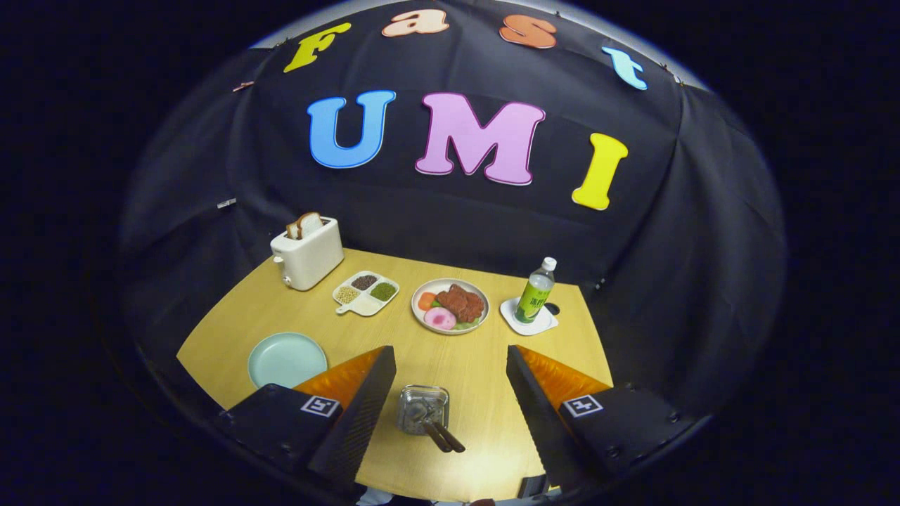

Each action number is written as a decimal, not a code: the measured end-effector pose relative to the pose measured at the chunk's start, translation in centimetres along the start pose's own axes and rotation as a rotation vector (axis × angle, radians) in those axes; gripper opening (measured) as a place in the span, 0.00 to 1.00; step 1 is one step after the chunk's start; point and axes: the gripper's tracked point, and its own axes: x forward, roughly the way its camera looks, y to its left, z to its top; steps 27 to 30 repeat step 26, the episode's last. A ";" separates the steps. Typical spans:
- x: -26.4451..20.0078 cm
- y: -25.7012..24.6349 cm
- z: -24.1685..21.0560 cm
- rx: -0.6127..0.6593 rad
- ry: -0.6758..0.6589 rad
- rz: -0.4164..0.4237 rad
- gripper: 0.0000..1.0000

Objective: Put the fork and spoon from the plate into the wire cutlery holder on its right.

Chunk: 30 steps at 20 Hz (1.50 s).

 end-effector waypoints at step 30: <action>0.4 -0.2 -1.7 -0.040 -0.139 0.144 0.98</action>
